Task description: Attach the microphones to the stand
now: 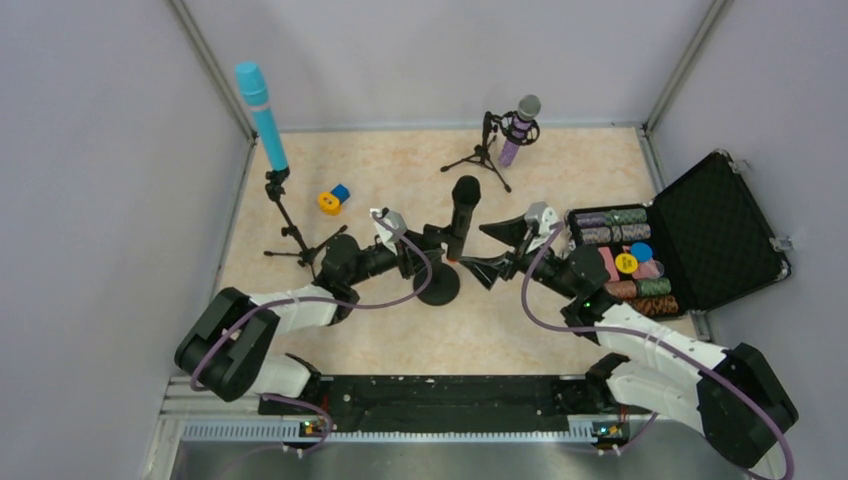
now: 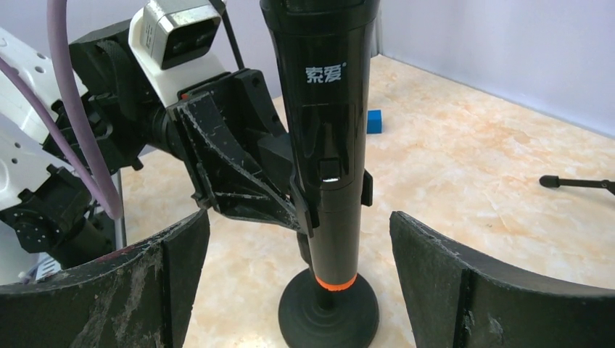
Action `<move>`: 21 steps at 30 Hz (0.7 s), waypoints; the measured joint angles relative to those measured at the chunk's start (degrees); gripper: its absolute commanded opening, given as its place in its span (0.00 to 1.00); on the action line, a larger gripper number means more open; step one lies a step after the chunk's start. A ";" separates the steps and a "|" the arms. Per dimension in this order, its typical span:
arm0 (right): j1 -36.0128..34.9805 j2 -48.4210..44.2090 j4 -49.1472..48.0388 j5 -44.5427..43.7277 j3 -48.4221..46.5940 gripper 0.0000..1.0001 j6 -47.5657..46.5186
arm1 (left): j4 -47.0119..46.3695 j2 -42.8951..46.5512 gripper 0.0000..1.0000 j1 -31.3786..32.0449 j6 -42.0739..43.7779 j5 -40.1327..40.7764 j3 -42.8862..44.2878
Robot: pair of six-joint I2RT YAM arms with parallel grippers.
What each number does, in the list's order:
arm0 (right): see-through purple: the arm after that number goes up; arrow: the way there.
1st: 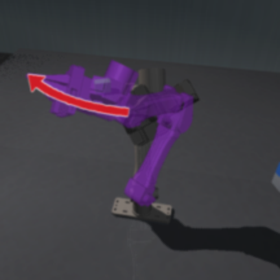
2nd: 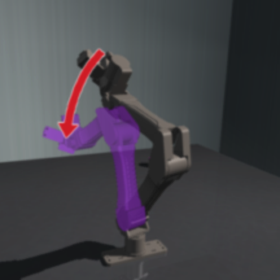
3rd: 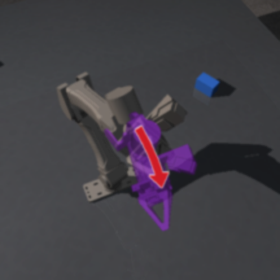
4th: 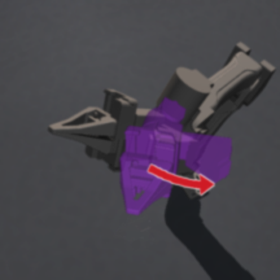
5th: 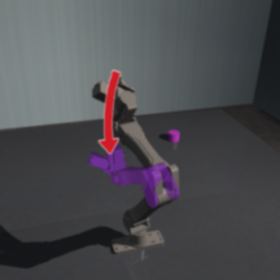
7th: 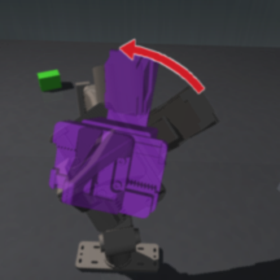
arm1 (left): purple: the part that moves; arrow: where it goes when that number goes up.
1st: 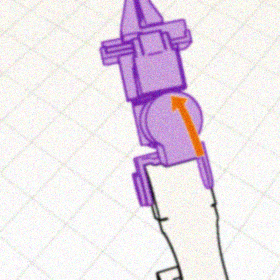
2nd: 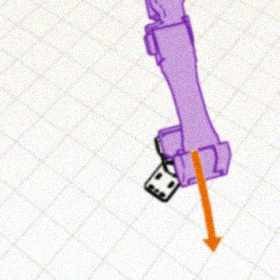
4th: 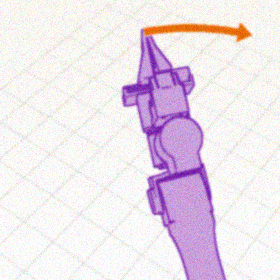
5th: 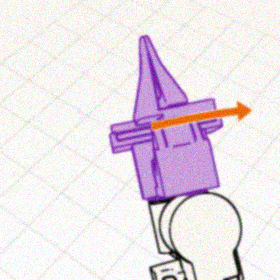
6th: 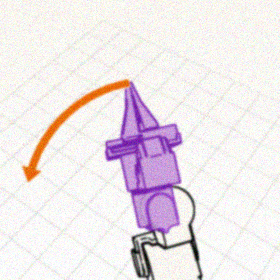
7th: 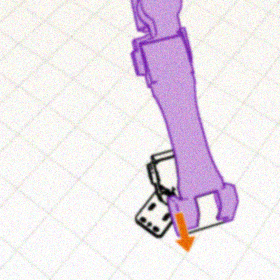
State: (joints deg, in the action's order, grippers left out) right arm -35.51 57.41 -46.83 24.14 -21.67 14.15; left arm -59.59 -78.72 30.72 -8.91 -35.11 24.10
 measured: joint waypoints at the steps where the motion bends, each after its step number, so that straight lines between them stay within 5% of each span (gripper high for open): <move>1: 0.00 -0.15 -0.02 -0.11 0.17 0.92 -0.13 | -0.37 -0.24 0.05 0.02 0.02 -0.04 -0.02; 11: 0.00 -1.79 2.86 -0.07 3.37 0.91 -3.89 | -1.18 -0.13 0.00 0.02 -0.46 0.00 -0.33; 21: 0.00 -1.79 3.54 1.75 6.47 0.89 -7.80 | 10.14 9.35 0.00 2.78 -0.24 0.83 1.22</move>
State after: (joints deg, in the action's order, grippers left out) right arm -35.51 55.61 -43.29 25.89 -15.20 6.35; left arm -49.45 -69.36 33.50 -9.15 -34.28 25.32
